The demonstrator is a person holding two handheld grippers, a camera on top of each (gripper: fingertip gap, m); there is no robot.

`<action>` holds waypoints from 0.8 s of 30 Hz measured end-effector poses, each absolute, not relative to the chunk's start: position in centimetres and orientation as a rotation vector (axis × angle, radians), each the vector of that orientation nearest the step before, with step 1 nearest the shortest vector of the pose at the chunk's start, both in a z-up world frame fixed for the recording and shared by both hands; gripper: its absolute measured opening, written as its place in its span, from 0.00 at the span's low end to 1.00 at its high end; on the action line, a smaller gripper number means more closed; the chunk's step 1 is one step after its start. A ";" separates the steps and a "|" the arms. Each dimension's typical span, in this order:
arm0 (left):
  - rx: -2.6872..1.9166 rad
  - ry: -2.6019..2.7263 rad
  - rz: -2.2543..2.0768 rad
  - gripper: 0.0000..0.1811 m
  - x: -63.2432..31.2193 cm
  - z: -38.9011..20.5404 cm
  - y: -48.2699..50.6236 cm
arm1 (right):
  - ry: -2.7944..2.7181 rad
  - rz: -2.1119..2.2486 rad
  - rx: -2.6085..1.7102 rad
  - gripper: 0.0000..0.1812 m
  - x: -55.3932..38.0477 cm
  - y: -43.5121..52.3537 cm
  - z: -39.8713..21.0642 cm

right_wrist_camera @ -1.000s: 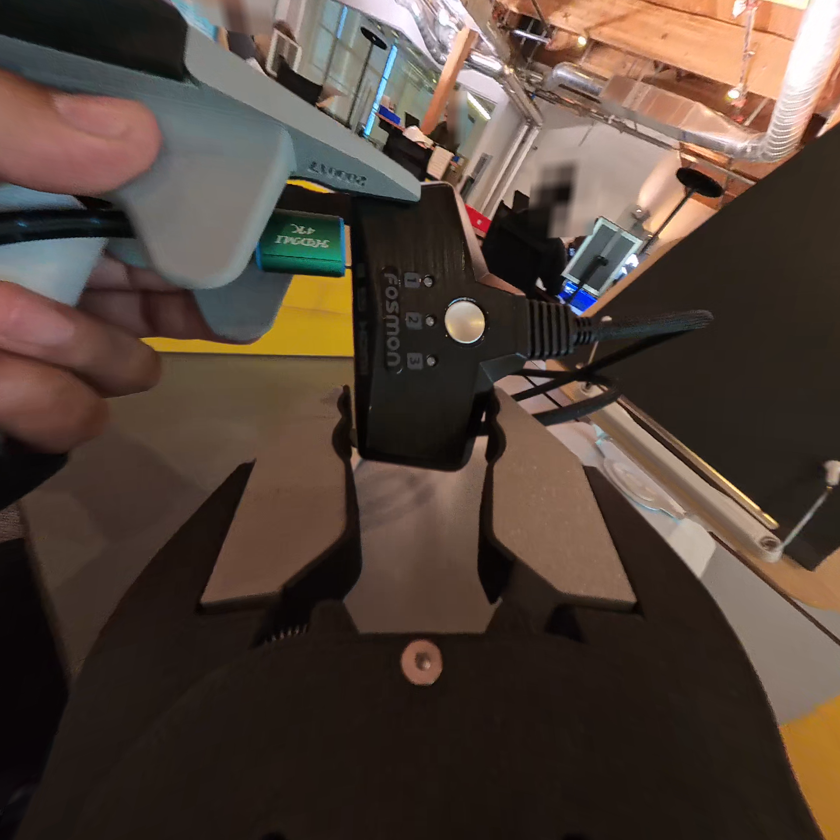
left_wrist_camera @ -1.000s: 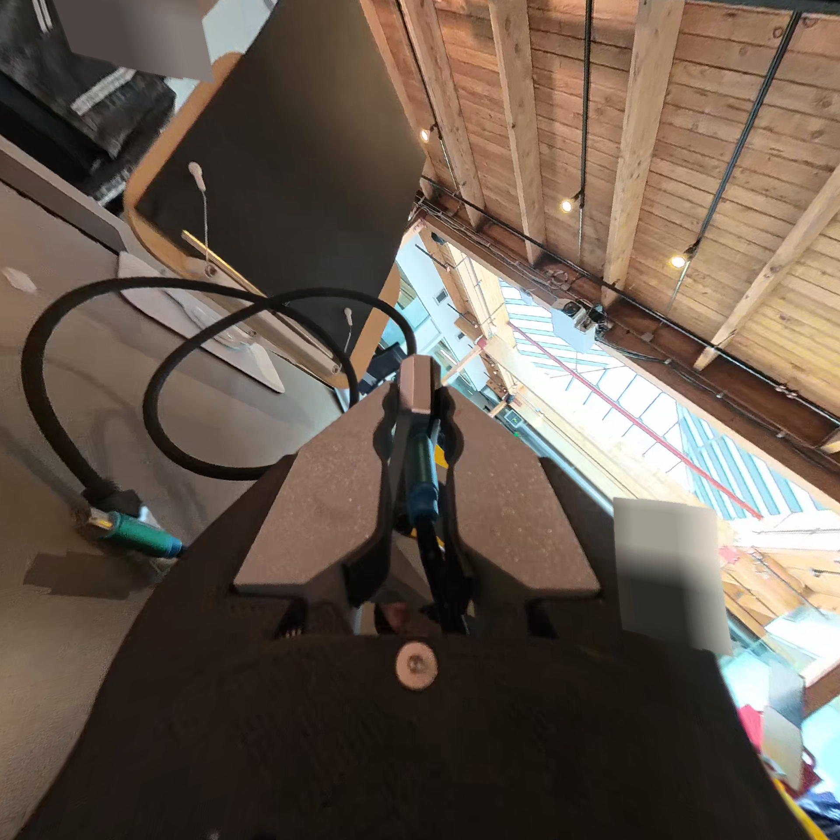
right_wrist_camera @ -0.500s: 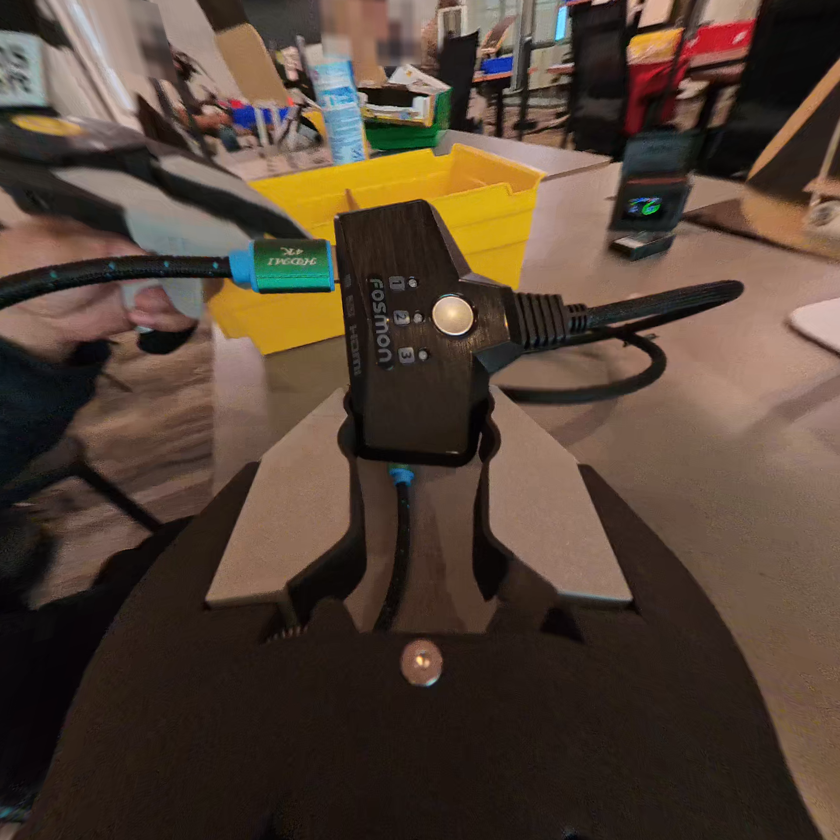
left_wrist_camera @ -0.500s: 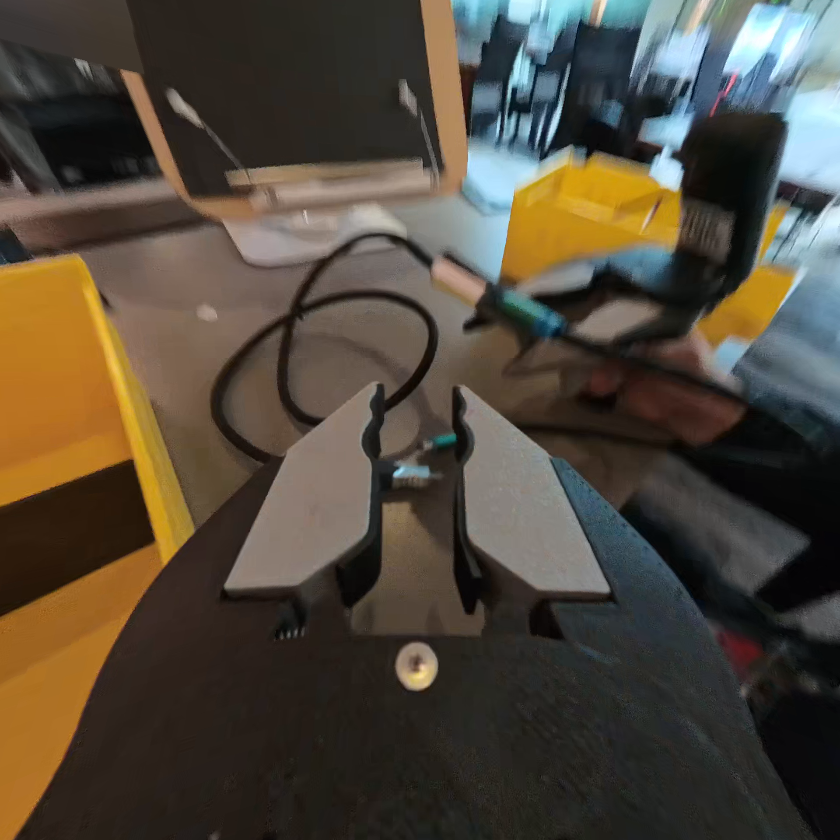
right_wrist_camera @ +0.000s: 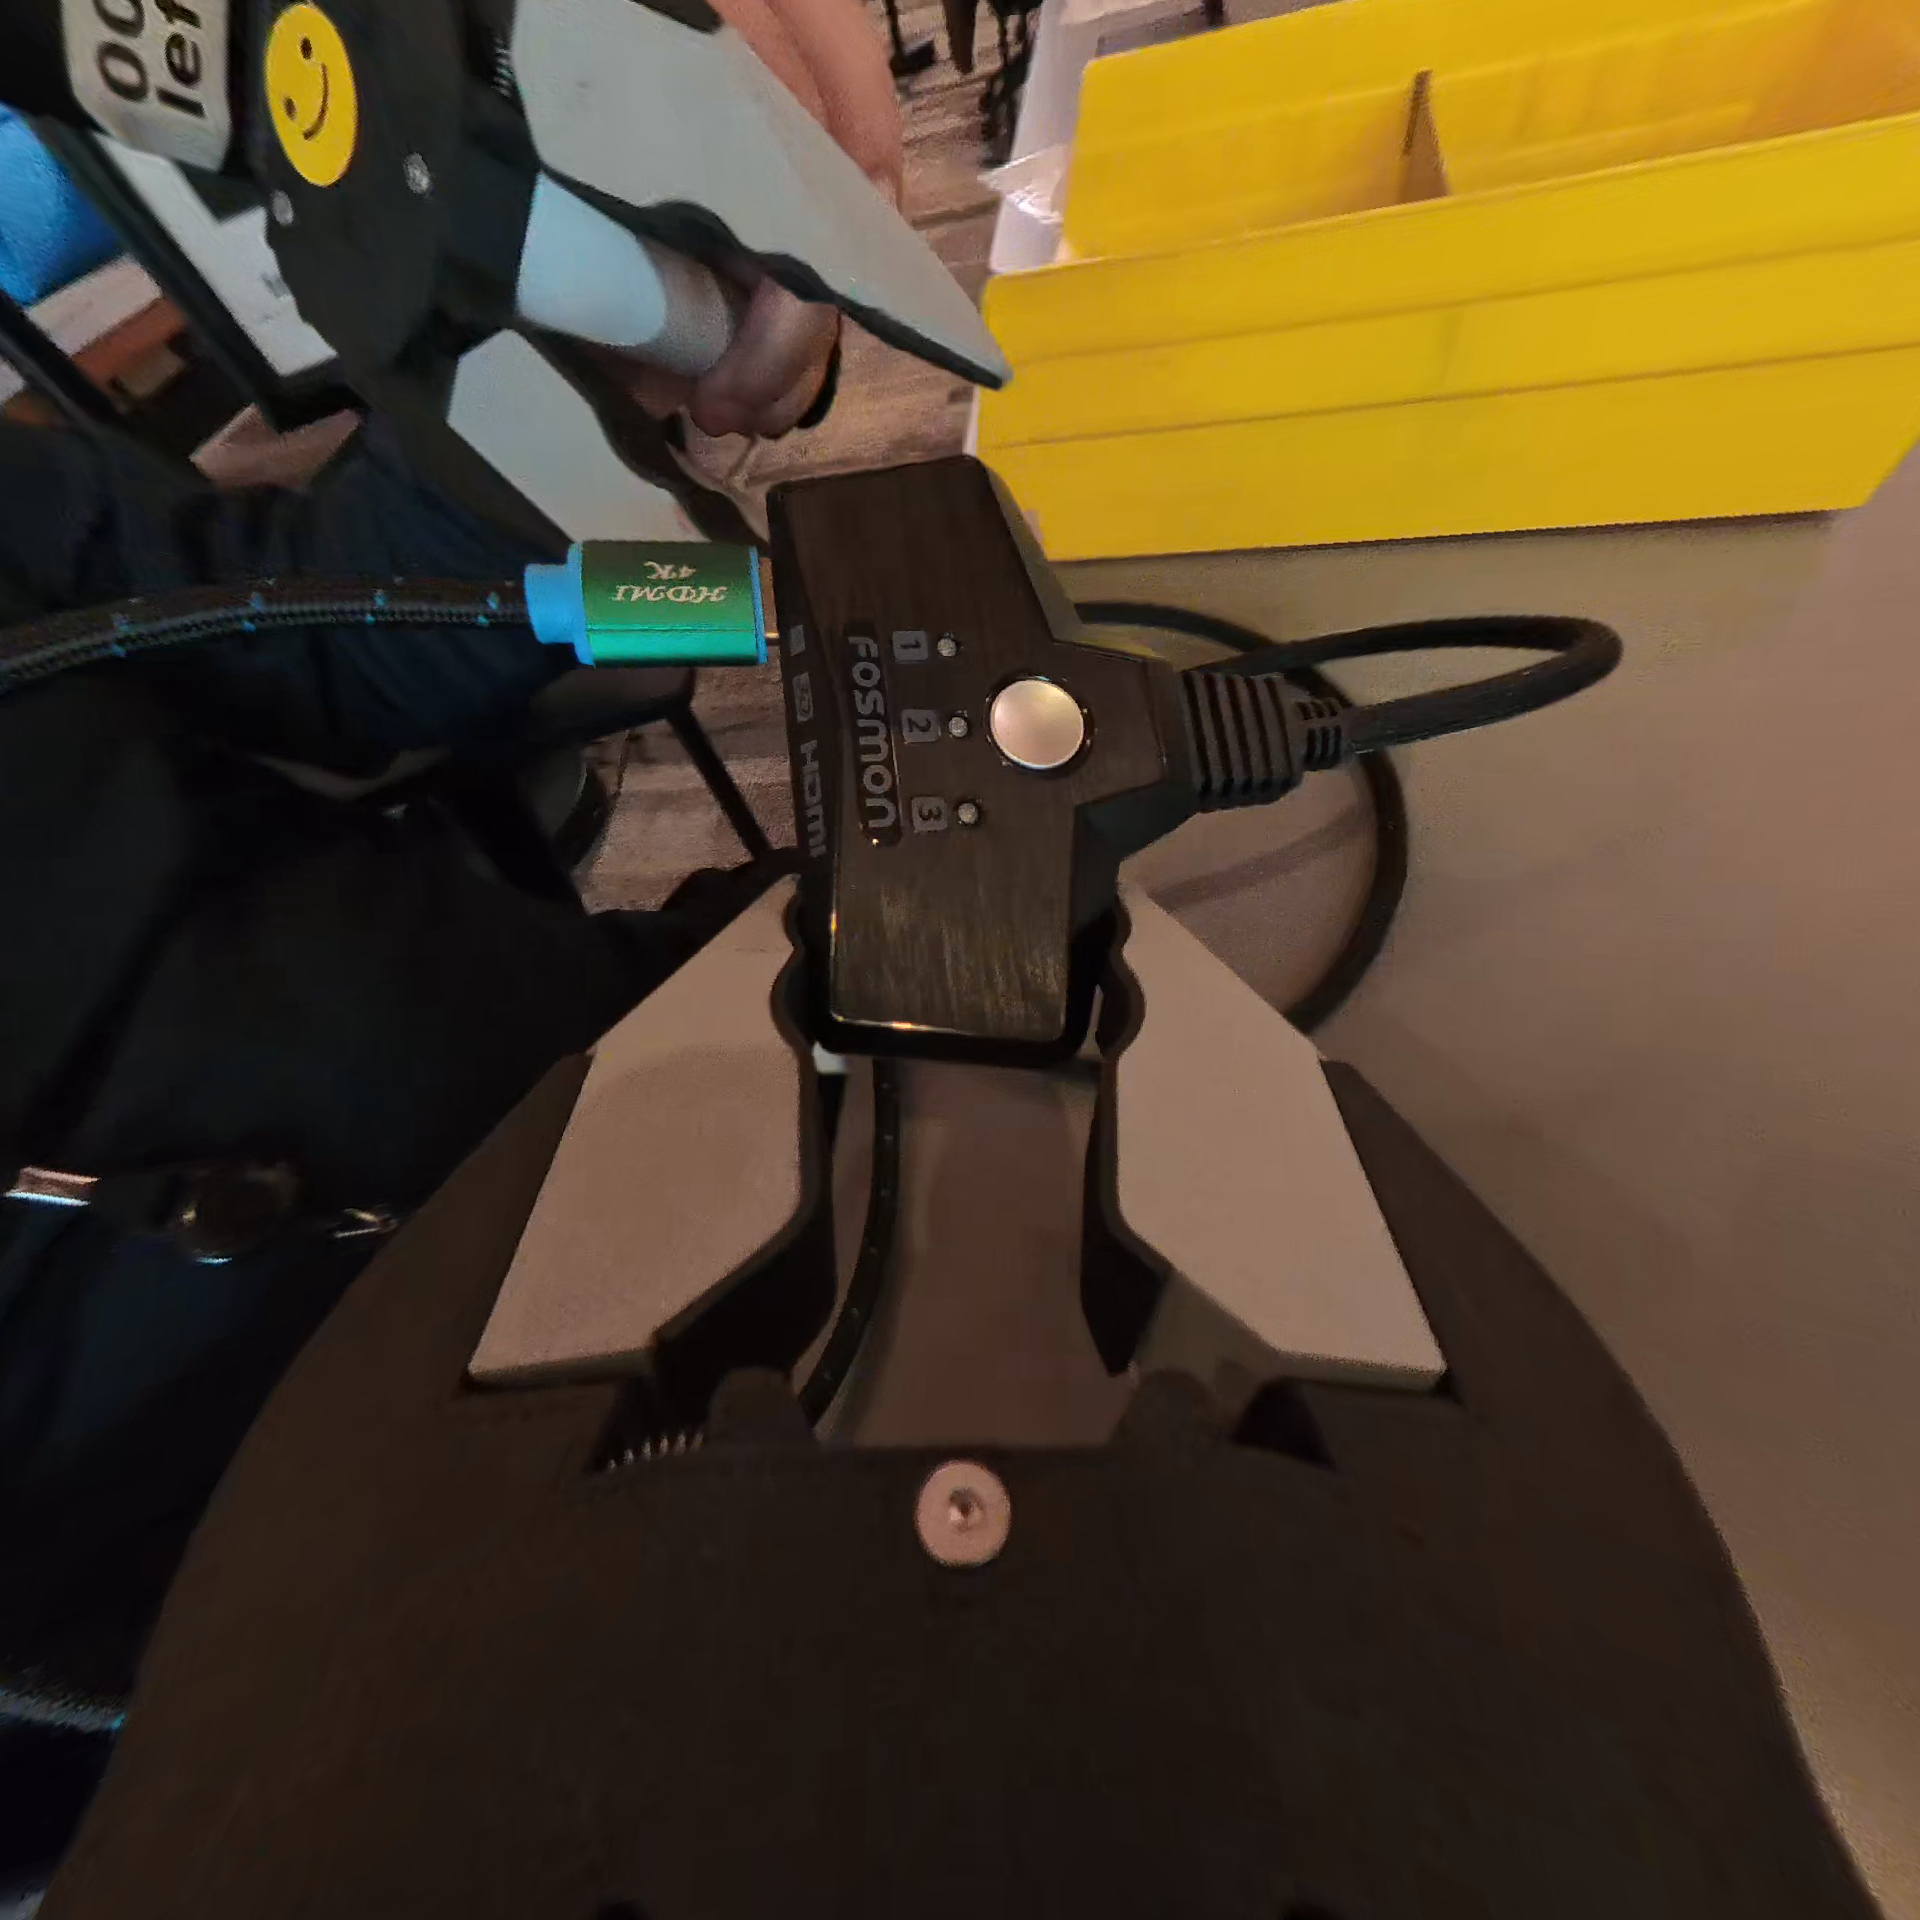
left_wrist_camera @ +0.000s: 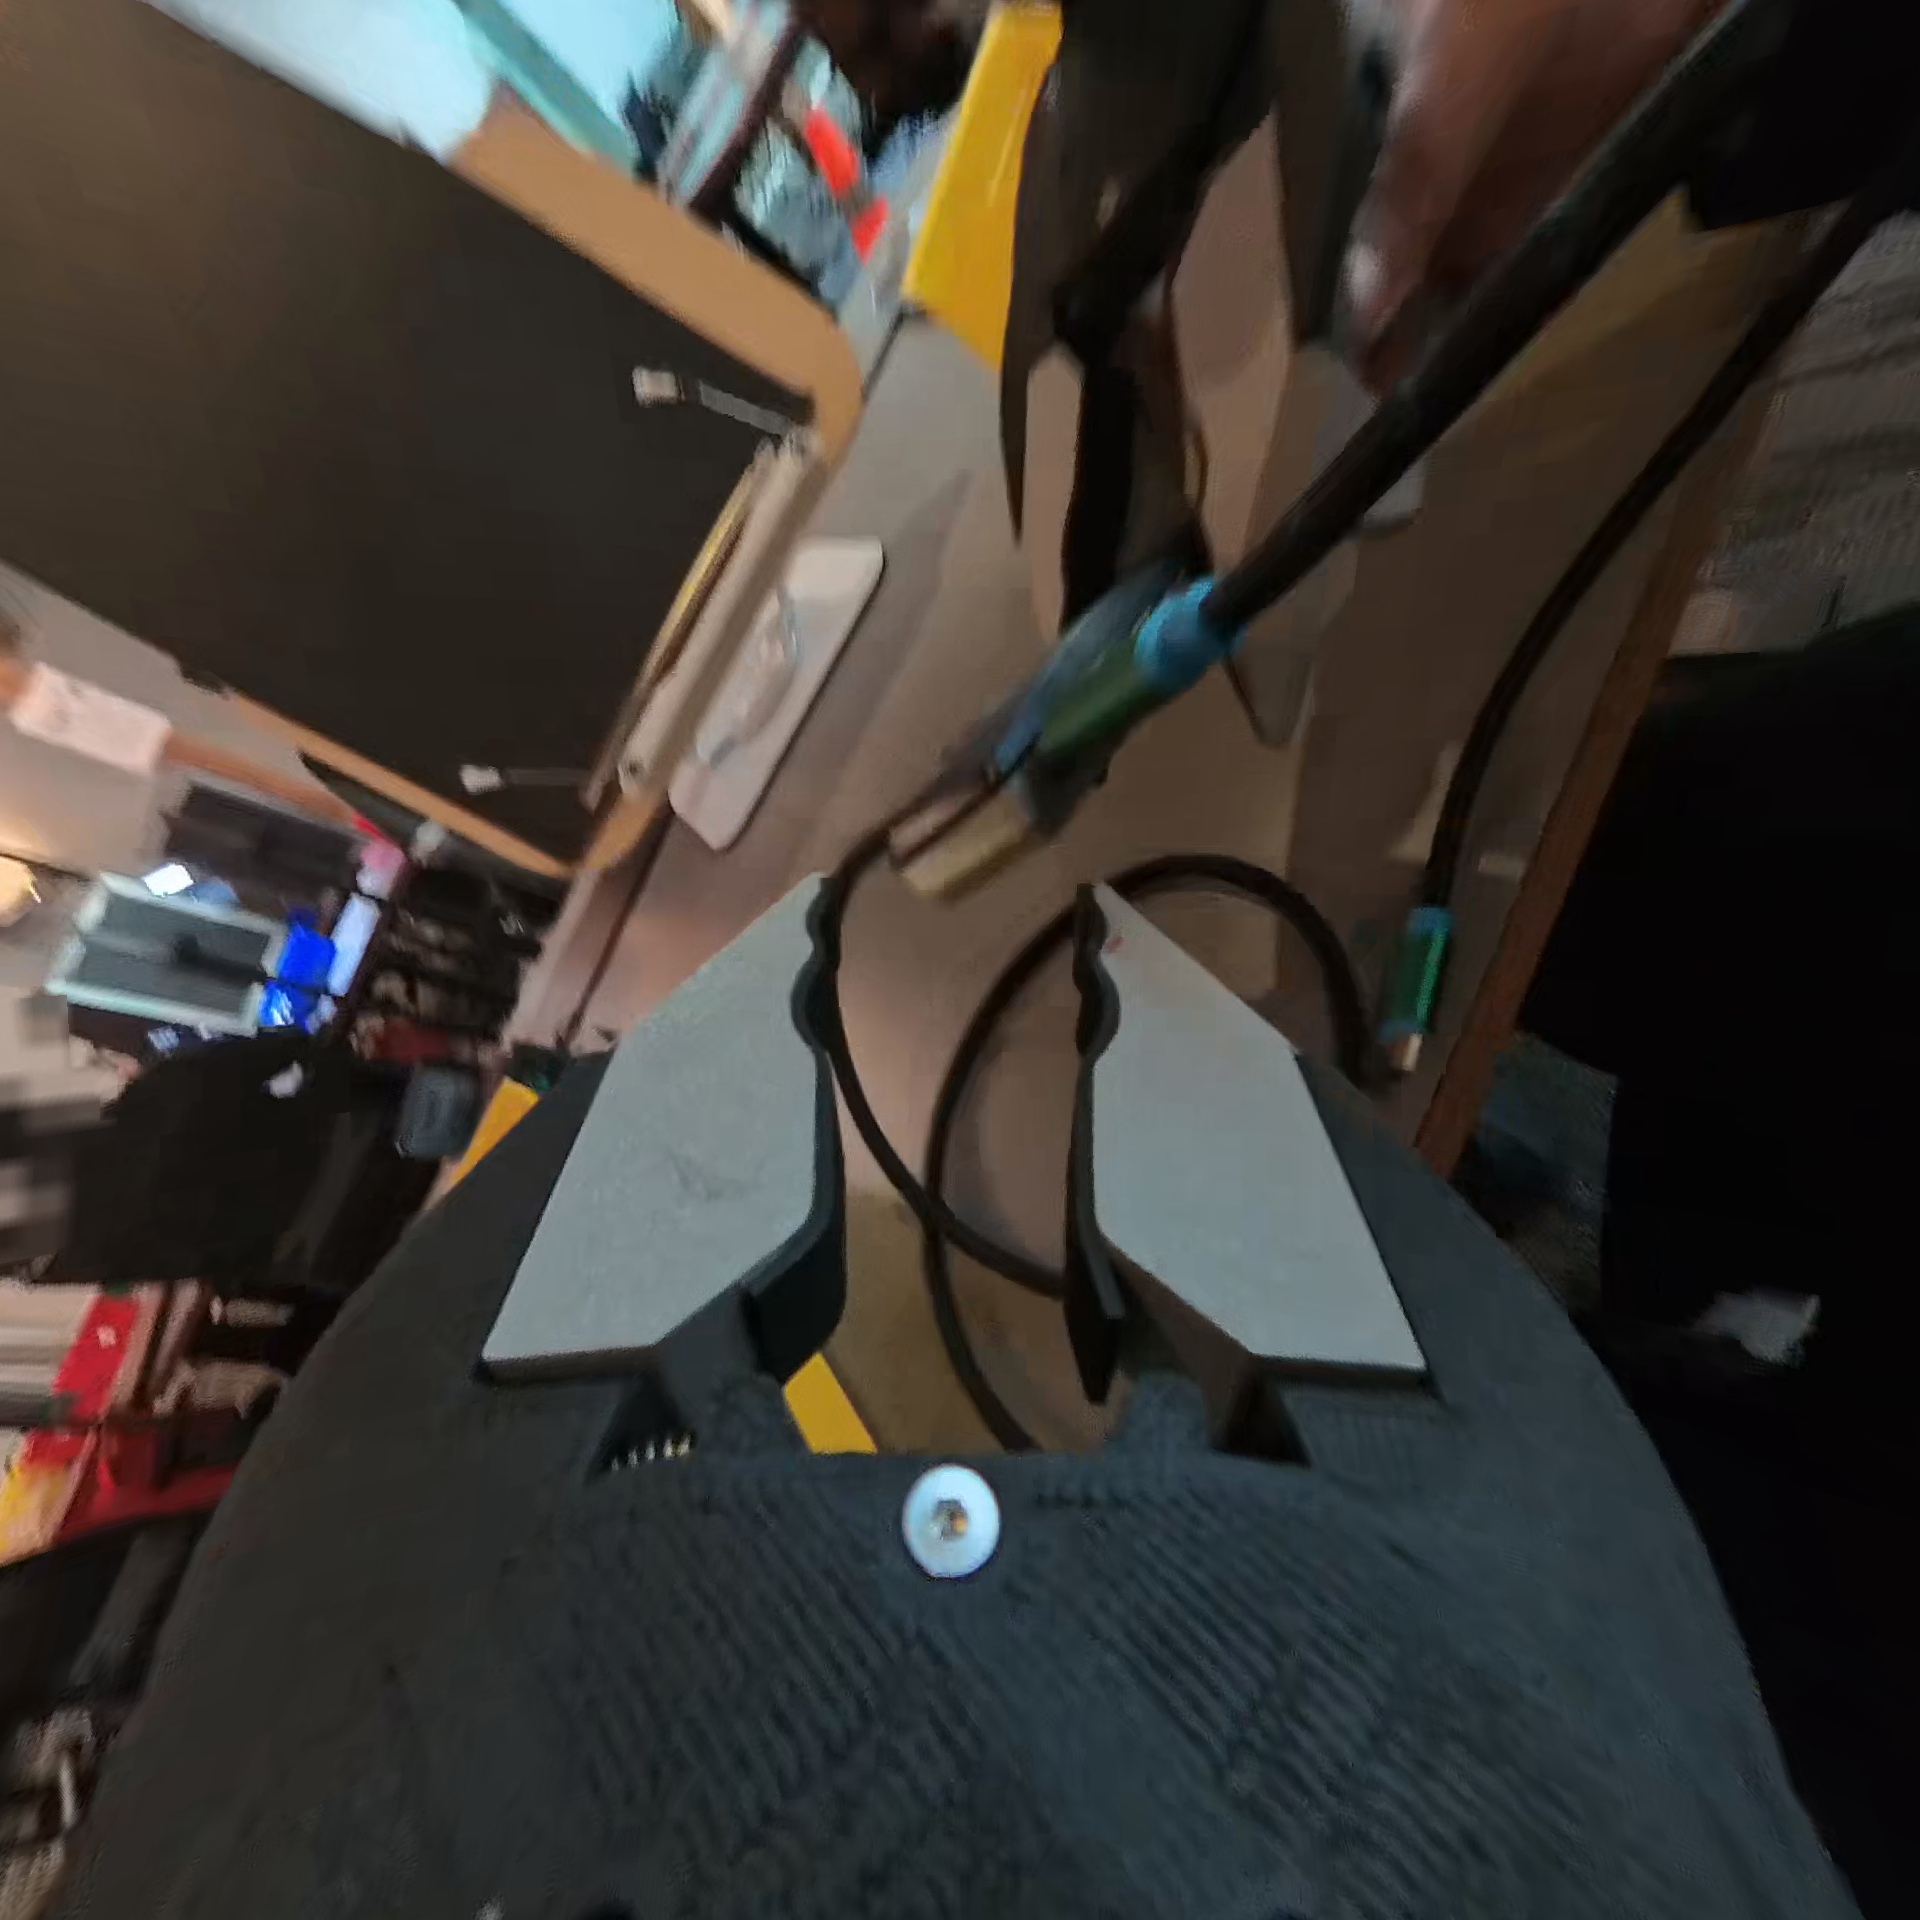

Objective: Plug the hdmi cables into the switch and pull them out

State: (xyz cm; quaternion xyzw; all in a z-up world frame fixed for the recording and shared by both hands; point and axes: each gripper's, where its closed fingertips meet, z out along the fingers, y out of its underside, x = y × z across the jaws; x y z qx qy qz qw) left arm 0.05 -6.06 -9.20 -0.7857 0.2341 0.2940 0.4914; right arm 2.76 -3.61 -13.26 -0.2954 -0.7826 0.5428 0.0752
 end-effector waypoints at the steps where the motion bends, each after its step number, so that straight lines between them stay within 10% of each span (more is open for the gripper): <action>1: -1.868 0.606 0.722 0.24 1.0 -8.7 -5.9 | -2.367 1.653 -0.873 0.28 3.2 -4.1 -12.9; 24: -1.906 0.466 0.162 0.11 7.5 -6.8 -6.2 | -2.013 1.514 -0.395 0.16 8.4 -8.2 -1.7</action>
